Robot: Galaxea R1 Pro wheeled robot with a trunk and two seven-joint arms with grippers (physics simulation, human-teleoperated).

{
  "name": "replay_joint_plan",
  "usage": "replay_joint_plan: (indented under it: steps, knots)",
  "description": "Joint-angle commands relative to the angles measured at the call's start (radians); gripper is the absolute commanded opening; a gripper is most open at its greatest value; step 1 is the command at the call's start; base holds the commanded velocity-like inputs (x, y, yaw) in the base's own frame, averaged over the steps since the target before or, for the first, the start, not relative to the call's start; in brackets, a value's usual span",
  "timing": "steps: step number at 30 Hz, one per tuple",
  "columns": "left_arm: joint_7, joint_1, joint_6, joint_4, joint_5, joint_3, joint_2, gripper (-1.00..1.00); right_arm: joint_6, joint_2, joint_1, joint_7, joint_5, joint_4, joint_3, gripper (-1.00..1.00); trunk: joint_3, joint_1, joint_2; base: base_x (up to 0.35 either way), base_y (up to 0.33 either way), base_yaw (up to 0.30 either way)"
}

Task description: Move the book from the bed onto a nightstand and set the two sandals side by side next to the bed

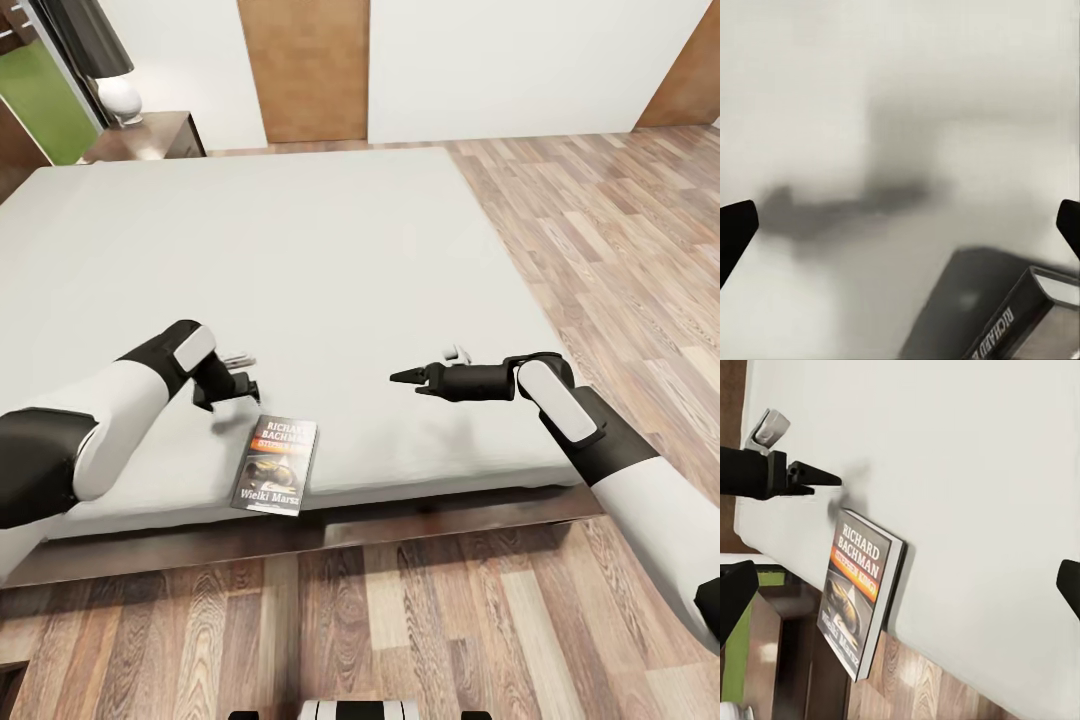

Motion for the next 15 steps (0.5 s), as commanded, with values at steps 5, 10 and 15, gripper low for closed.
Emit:
replay_joint_plan:
  steps: [5, 10, 15]
  knots:
    - [-0.029, -0.024, 0.004, -0.002, 0.011, -0.007, 0.017, 1.0, 0.0, 0.0, 0.001, 0.009, 0.01, 0.0, 0.001, 1.0, -0.001, 0.0, 0.0, 0.0, 0.0, 0.0]
    - [-0.108, -0.06, 0.004, -0.002, 0.011, -0.007, 0.052, 1.0, 0.003, 0.0, 0.003, 0.01, 0.009, 0.0, 0.0, 1.0, -0.001, 0.0, 0.0, 0.0, 0.0, 0.0]
    - [-0.139, -0.082, 0.004, -0.002, 0.012, -0.007, 0.063, 1.0, 0.015, -0.002, 0.003, 0.011, 0.008, 0.0, 0.0, 1.0, -0.001, 0.0, 0.0, 0.0, 0.0, 0.0]
